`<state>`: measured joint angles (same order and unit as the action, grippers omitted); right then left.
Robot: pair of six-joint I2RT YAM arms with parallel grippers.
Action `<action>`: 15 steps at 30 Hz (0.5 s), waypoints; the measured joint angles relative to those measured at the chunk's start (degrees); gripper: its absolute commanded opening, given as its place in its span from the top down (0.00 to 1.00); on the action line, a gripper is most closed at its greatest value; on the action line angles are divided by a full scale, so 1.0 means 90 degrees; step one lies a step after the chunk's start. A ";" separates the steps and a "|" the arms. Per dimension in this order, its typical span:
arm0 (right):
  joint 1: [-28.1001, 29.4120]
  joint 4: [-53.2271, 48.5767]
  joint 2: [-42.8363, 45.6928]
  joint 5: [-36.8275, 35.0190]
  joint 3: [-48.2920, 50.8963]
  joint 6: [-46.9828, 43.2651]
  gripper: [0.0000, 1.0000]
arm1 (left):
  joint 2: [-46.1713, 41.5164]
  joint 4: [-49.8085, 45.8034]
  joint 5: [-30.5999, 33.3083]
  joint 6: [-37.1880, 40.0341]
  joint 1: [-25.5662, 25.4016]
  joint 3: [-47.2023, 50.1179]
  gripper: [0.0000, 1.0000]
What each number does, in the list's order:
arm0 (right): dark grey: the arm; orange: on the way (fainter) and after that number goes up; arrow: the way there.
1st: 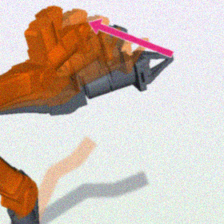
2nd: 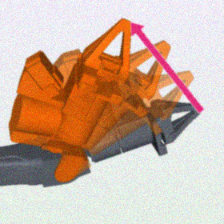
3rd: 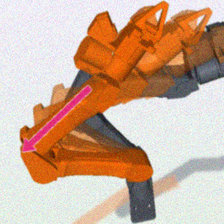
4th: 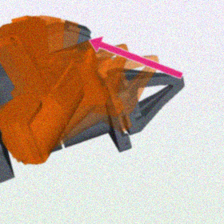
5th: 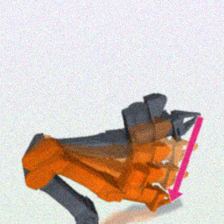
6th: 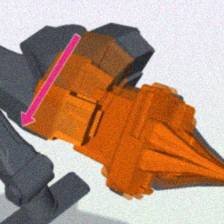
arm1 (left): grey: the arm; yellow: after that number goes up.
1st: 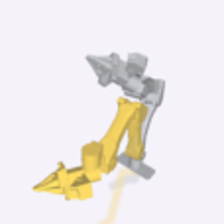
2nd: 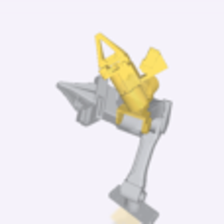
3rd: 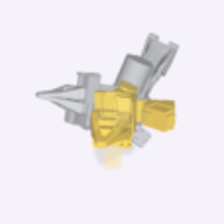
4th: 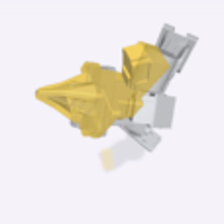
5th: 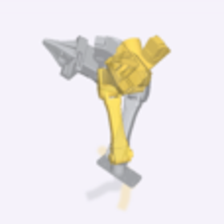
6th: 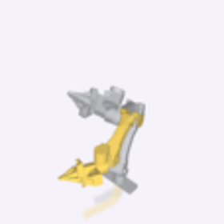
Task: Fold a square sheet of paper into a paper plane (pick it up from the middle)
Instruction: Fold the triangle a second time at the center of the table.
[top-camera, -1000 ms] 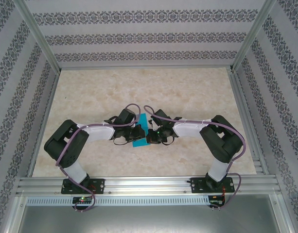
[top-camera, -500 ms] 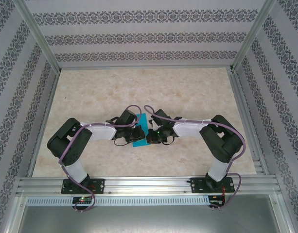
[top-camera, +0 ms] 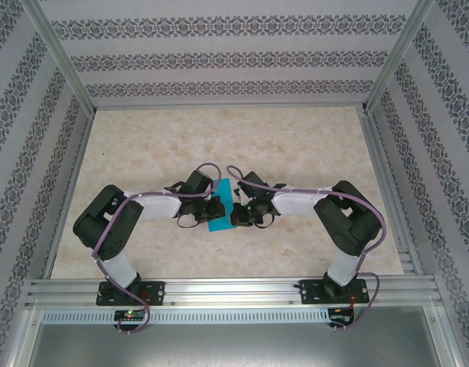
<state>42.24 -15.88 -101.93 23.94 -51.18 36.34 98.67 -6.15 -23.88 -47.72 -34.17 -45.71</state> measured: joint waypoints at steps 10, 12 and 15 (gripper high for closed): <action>0.0002 0.0177 -0.0063 0.0032 -0.0005 0.0000 0.96 | 0.0000 -0.0274 -0.0170 0.0573 0.1008 -0.0066 0.90; 0.0002 0.0185 -0.0068 0.0041 -0.0010 0.0000 0.96 | 0.0000 -0.0299 -0.0206 0.0665 0.1132 -0.0070 0.89; 0.0002 0.0189 -0.0066 0.0044 -0.0010 0.0000 0.96 | 0.0000 -0.0491 -0.0182 0.0852 0.1309 -0.0158 0.89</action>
<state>42.26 -14.17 -102.52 24.34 -51.27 36.34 98.67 -10.57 -25.52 -40.05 -22.39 -47.13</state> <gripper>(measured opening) 0.046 0.108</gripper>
